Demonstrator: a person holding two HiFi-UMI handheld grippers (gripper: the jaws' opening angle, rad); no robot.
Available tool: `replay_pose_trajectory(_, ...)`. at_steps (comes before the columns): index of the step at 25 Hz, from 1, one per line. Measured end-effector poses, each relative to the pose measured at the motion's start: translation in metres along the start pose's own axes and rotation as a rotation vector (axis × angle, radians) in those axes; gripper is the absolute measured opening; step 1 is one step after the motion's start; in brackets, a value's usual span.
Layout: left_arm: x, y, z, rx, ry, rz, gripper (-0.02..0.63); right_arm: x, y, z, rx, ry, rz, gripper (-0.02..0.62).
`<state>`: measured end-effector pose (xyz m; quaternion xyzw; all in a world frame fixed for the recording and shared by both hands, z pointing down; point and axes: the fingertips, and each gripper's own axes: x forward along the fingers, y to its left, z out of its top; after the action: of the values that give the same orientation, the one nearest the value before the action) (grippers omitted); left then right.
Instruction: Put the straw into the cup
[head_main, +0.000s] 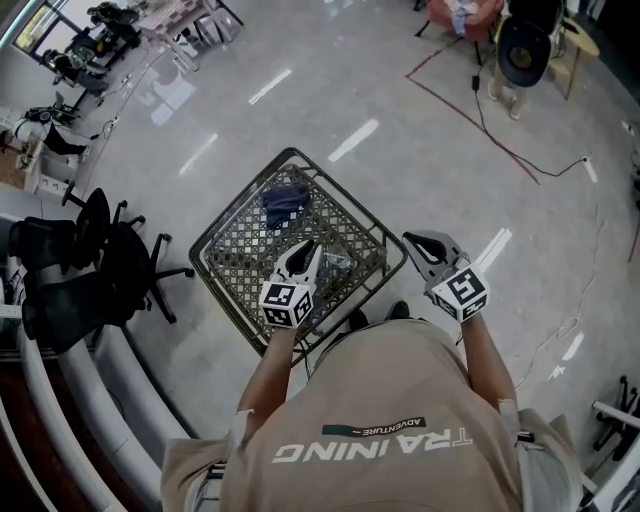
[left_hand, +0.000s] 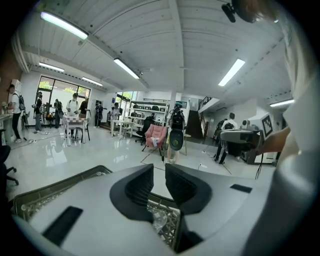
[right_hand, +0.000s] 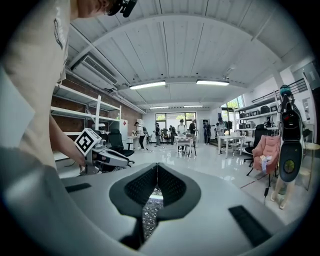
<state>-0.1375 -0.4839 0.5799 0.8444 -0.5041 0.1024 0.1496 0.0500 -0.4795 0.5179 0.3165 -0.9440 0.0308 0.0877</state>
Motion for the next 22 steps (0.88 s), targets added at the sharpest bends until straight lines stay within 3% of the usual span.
replay_pose_trajectory(6,-0.042,-0.006,0.065,0.036,-0.154,0.022,0.023,0.011,0.008,0.012,-0.015,-0.023,0.016,0.017)
replay_pose_trajectory(11,-0.053,-0.007,0.115,0.091,-0.228,0.04,0.017,0.029,-0.012,0.057,-0.013,-0.05,-0.012,0.017)
replay_pose_trajectory(17,-0.077,0.015,0.155,0.097,-0.297,0.175,0.017,0.041,-0.024,0.119,-0.069,-0.111,-0.06,0.017)
replay_pose_trajectory(22,-0.083,0.03,0.18,0.123,-0.334,0.225,0.017,0.039,-0.025,0.135,-0.102,-0.139,-0.093,0.017)
